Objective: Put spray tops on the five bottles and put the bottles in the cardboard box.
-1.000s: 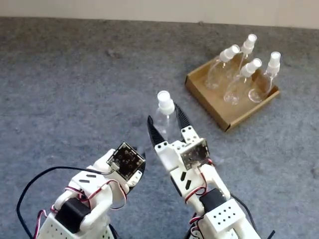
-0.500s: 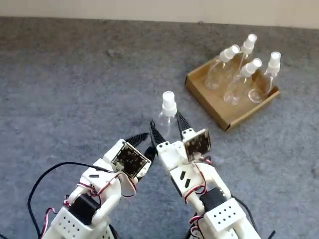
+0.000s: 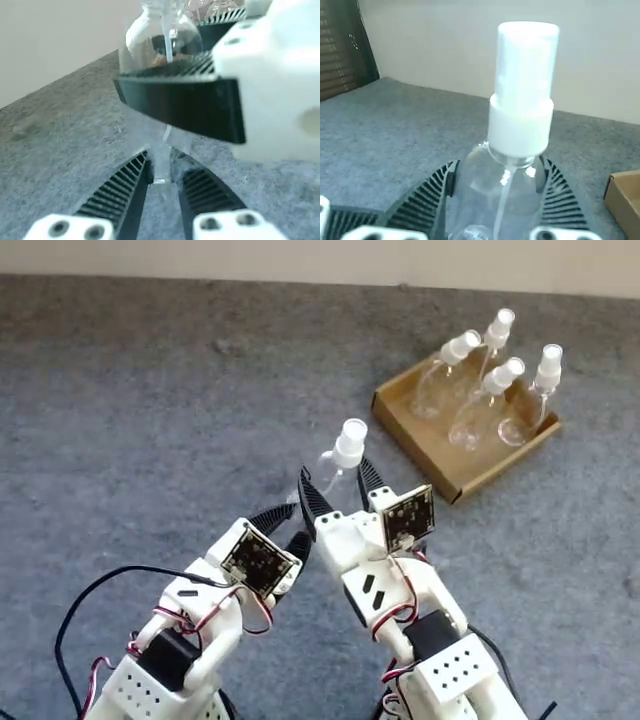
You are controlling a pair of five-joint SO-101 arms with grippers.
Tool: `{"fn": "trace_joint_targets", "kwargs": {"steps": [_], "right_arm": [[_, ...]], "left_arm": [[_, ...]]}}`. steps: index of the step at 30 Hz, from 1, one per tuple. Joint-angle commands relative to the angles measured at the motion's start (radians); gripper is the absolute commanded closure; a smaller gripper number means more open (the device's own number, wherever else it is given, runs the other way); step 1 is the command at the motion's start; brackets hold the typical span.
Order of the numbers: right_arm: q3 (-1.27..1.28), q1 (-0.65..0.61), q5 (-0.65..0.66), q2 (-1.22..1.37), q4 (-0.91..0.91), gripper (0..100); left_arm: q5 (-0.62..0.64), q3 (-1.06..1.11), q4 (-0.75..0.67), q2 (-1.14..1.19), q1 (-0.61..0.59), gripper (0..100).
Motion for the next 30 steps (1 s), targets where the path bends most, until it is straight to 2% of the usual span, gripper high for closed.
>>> {"fn": "trace_joint_targets", "kwargs": {"steps": [1, 14, 20, 25, 30], "right_arm": [[-0.113, -0.010, -0.009, -0.015, 0.002, 85.0], [-0.166, -0.013, -0.009, -0.015, 0.007, 85.0], [-0.202, -0.048, -0.009, -0.015, 0.151, 85.0], [-0.200, -0.053, -0.009, -0.015, 0.153, 85.0], [-0.197, -0.053, -0.009, -0.015, 0.156, 85.0]], "left_arm": [[-0.005, 0.019, -0.017, -0.004, 0.016, 100], [-0.005, 0.019, -0.015, -0.004, 0.008, 100], [-0.006, 0.019, -0.021, -0.004, 0.007, 100], [-0.006, 0.019, -0.021, -0.004, 0.007, 100], [-0.006, 0.019, -0.021, -0.004, -0.053, 100]]}}
